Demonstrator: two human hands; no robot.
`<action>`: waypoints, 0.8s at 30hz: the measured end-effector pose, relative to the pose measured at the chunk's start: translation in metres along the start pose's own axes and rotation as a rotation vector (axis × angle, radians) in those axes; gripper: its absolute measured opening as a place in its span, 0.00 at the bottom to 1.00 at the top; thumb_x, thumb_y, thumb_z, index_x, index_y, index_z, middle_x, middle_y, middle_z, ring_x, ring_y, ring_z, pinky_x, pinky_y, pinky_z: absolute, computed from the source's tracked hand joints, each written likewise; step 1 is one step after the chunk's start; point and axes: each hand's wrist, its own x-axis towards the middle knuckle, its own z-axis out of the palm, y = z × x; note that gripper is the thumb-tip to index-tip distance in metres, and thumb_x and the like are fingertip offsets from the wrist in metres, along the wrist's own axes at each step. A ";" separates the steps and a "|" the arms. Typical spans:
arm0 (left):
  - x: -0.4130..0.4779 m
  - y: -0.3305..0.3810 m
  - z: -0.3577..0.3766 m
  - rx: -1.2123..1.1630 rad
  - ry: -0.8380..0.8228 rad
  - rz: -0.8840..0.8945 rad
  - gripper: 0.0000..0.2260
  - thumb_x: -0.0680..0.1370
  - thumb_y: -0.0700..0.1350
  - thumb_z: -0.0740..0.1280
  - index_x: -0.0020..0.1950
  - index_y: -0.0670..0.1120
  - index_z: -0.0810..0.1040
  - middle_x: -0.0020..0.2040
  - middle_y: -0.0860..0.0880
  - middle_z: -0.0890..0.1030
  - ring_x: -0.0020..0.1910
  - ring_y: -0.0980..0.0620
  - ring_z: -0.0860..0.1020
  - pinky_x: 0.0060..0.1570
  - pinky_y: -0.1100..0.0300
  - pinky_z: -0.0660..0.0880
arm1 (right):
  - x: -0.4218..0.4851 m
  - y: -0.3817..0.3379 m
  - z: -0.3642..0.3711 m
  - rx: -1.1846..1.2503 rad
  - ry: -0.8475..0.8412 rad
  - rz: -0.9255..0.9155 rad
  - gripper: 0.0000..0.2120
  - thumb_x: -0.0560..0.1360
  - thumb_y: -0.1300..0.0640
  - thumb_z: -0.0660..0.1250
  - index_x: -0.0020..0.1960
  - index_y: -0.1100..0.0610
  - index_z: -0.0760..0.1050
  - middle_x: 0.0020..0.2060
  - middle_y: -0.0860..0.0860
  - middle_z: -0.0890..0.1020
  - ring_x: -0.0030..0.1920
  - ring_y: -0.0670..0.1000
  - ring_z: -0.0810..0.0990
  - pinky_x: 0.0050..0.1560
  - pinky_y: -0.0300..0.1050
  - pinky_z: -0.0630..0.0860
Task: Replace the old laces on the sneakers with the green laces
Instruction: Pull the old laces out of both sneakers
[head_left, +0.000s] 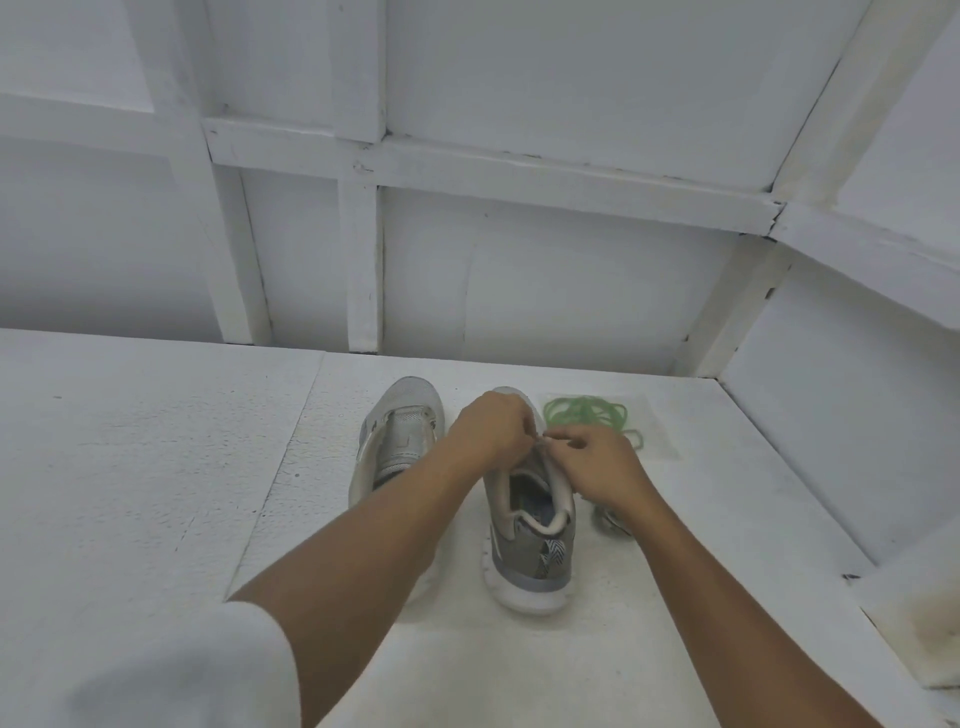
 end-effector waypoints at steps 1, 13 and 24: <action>0.002 0.000 0.000 0.025 -0.003 0.015 0.09 0.77 0.48 0.66 0.53 0.50 0.83 0.53 0.48 0.82 0.55 0.48 0.78 0.55 0.55 0.76 | 0.000 0.002 0.002 0.024 0.019 -0.005 0.13 0.77 0.52 0.65 0.59 0.52 0.81 0.56 0.48 0.82 0.50 0.46 0.78 0.53 0.41 0.75; 0.006 -0.017 -0.028 -0.158 0.057 -0.293 0.11 0.79 0.39 0.57 0.36 0.40 0.67 0.44 0.40 0.77 0.46 0.42 0.74 0.42 0.55 0.69 | -0.007 0.017 0.019 0.359 0.100 0.174 0.11 0.78 0.51 0.63 0.53 0.48 0.83 0.48 0.42 0.84 0.51 0.48 0.81 0.56 0.52 0.79; 0.011 -0.001 0.008 0.244 -0.059 0.019 0.11 0.79 0.54 0.62 0.55 0.52 0.80 0.59 0.48 0.78 0.61 0.44 0.72 0.56 0.52 0.68 | -0.006 0.018 0.023 0.295 0.131 0.140 0.13 0.79 0.51 0.62 0.56 0.51 0.83 0.50 0.45 0.84 0.51 0.48 0.80 0.54 0.48 0.77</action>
